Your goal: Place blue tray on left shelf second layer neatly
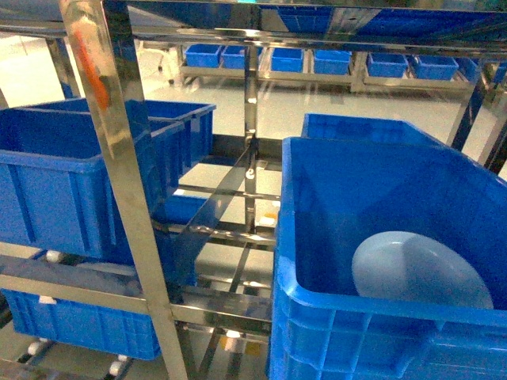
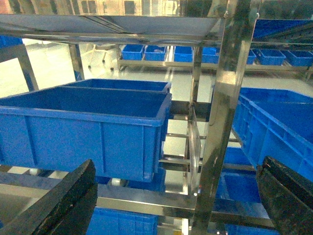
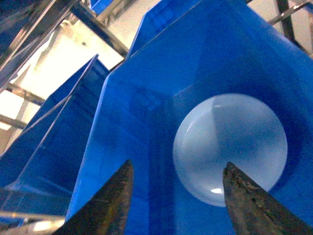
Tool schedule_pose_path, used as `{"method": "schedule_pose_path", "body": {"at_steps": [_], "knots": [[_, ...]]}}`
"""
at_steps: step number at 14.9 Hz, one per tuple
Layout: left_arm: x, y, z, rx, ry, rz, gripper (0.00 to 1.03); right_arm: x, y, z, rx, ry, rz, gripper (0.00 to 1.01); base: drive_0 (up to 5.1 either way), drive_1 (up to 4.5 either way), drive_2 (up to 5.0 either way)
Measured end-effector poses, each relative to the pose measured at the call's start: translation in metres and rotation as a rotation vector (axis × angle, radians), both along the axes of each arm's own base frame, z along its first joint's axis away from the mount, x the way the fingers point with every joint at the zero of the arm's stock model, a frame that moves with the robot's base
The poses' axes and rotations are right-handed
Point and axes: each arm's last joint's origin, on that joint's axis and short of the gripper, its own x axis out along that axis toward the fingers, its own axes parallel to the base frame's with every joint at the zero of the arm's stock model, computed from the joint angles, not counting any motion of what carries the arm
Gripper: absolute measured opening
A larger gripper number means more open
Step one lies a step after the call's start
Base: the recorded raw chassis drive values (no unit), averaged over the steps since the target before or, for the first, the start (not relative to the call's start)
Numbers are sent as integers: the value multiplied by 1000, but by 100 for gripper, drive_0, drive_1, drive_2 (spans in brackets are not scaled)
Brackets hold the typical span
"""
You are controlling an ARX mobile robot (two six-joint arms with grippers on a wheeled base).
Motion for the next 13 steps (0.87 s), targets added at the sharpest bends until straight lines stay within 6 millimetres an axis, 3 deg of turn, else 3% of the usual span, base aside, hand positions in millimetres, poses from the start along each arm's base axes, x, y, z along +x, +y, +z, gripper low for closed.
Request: {"method": "schedule_pose_path", "body": {"at_steps": [2, 3, 6, 8, 9, 10, 11, 13], "knots": [[0, 0, 0, 0, 0, 0, 98, -37, 0, 7, -19, 35, 44, 82, 0, 0, 0], [0, 0, 0, 0, 0, 0, 98, -59, -3, 23, -65, -6, 53, 97, 0, 0, 0], [0, 0, 0, 0, 0, 0, 98, -116, -12, 53, -300, -115, 2, 98, 0, 0, 0], [0, 0, 0, 0, -1, 0, 98, -125, -13, 48, -512, -54, -12, 98, 0, 0, 0], [0, 0, 0, 0, 0, 0, 98, -122, -13, 42, -632, -117, 23, 95, 0, 0, 0], [0, 0, 0, 0, -1, 1, 98, -124, -10, 37, -666, -314, 29, 82, 0, 0, 0], [0, 0, 0, 0, 0, 0, 98, -125, -9, 34, -682, -394, 22, 73, 0, 0, 0], [0, 0, 0, 0, 0, 0, 98, -124, -10, 28, -696, -397, 21, 49, 0, 0, 0]]}}
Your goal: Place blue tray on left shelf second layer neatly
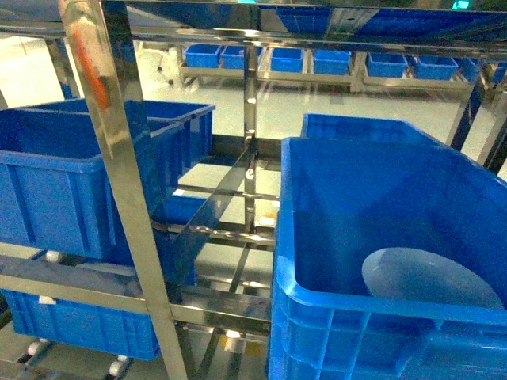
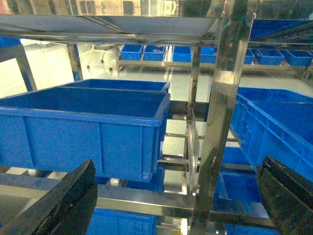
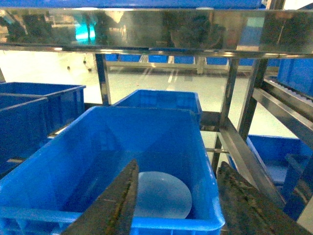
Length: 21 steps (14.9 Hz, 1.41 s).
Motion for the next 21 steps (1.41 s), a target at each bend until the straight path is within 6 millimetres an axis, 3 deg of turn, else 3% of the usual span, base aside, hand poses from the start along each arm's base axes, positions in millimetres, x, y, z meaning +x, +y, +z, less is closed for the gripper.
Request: {"method": "schedule_pose_path", "body": {"at_steps": [4, 10, 14, 16, 21], "knots": [[0, 0, 0, 0, 0, 0, 98, 0, 0, -9, -11, 0, 0, 5, 0, 0, 0], [0, 0, 0, 0, 0, 0, 98, 0, 0, -24, -16, 3, 1, 2, 0, 0, 0], [0, 0, 0, 0, 0, 0, 98, 0, 0, -23, -16, -4, 0, 3, 0, 0, 0], [0, 0, 0, 0, 0, 0, 98, 0, 0, -23, -15, -4, 0, 23, 0, 0, 0], [0, 0, 0, 0, 0, 0, 98, 0, 0, -23, -15, -4, 0, 88, 0, 0, 0]]}}
